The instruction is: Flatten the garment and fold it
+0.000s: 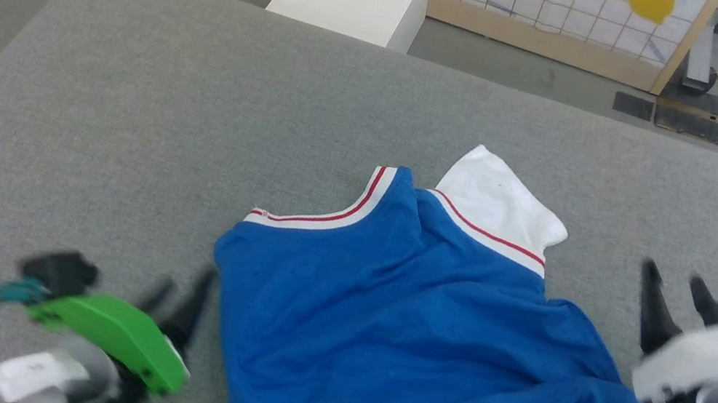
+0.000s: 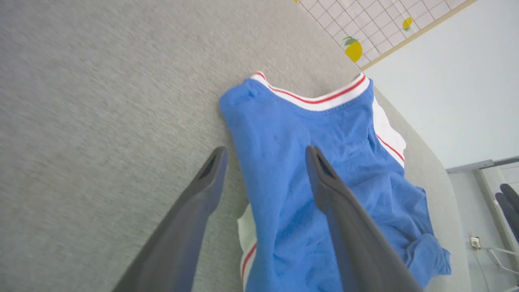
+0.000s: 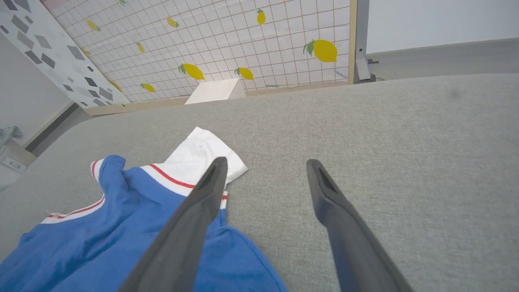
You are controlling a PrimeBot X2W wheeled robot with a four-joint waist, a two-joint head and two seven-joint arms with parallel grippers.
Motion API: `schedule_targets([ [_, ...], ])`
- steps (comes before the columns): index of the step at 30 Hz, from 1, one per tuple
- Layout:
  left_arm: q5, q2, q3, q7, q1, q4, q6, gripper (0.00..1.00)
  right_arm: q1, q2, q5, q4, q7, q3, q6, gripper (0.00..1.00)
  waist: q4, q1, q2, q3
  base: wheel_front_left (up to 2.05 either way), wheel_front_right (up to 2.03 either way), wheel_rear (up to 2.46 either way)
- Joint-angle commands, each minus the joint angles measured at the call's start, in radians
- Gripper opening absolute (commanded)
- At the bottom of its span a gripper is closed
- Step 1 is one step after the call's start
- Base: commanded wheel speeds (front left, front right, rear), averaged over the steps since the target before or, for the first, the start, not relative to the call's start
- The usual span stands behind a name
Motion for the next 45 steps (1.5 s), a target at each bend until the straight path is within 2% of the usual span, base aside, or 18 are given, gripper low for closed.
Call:
schedule_targets([
  [1,0.035,0.024,0.017,-0.050,-0.039,-0.015,-0.015,1.00,-0.048,0.000,-0.020,0.001,0.021,0.019,-0.001,1.00,0.000,0.0000,0.0000,0.007,0.00,0.00,0.00],
  [4,0.162,0.065,0.041,-0.239,-0.083,-0.028,-0.036,1.00,-0.141,0.000,-0.080,0.039,0.092,0.066,-0.001,1.00,-0.003,0.0000,0.0000,0.020,0.00,0.00,0.00],
  [7,0.273,0.080,0.032,-0.415,-0.114,-0.010,-0.053,1.00,-0.243,0.000,-0.135,0.106,0.170,0.123,-0.001,1.00,0.000,0.0000,0.0000,0.040,0.00,0.00,0.00],
  [9,0.296,0.061,0.020,-0.486,-0.124,0.024,-0.059,1.00,-0.306,0.000,-0.173,0.167,0.228,0.164,-0.001,1.00,0.008,0.0000,0.0000,0.050,0.00,0.00,0.00],
  [10,0.349,0.052,-0.001,-0.546,-0.153,0.047,-0.072,1.00,-0.390,0.000,-0.228,0.256,0.322,0.224,-0.001,1.00,0.026,0.0000,0.0000,0.075,0.00,0.00,0.00],
  [16,0.417,0.027,-0.009,-0.571,-0.200,0.057,-0.083,1.00,-0.518,0.000,-0.342,0.393,0.444,0.275,-0.001,1.00,0.054,0.0000,0.0000,0.146,0.00,0.00,0.00],
  [22,0.448,-0.011,0.011,-0.573,-0.222,0.032,-0.102,1.00,-0.583,0.000,-0.420,0.495,0.494,0.302,-0.001,1.00,0.069,0.0000,0.0000,0.214,0.00,0.00,0.00],
  [29,0.468,-0.043,0.041,-0.573,-0.225,0.028,-0.125,1.00,-0.577,0.000,-0.389,0.578,0.516,0.359,-0.001,1.00,0.064,0.0000,0.0000,0.245,0.00,0.00,0.00],
  [30,0.473,-0.046,0.046,-0.573,-0.223,0.030,-0.128,1.00,-0.577,0.000,-0.375,0.587,0.525,0.371,-0.001,0.45,0.059,0.0000,0.0000,0.244,0.00,0.00,0.00],
  [31,0.477,-0.048,0.050,-0.573,-0.221,0.032,-0.129,1.00,-0.578,0.000,-0.362,0.589,0.524,0.381,-0.001,0.12,0.055,0.0000,0.0000,0.241,0.00,0.00,0.00],
  [32,0.482,-0.050,0.056,-0.573,-0.219,0.034,-0.131,1.00,-0.582,0.000,-0.345,0.587,0.516,0.393,-0.001,0.00,0.048,0.0000,0.0000,0.236,0.00,0.00,0.00],
  [35,0.494,-0.054,0.066,-0.574,-0.212,0.042,-0.137,1.00,-0.593,0.000,-0.298,0.565,0.467,0.391,-0.001,0.00,0.027,0.0000,0.0000,0.216,0.00,0.00,0.00],
  [39,0.508,-0.054,0.081,-0.574,-0.200,0.054,-0.145,1.00,-0.592,-0.003,-0.234,0.502,0.366,0.317,-0.001,0.00,-0.009,0.0000,0.0000,0.166,0.00,0.00,0.00],
  [45,0.517,-0.041,0.096,-0.574,-0.175,0.083,-0.151,1.00,-0.490,-0.043,-0.164,0.309,0.258,0.174,-0.001,0.00,-0.071,0.0000,0.0000,0.086,0.00,0.00,0.00],
])
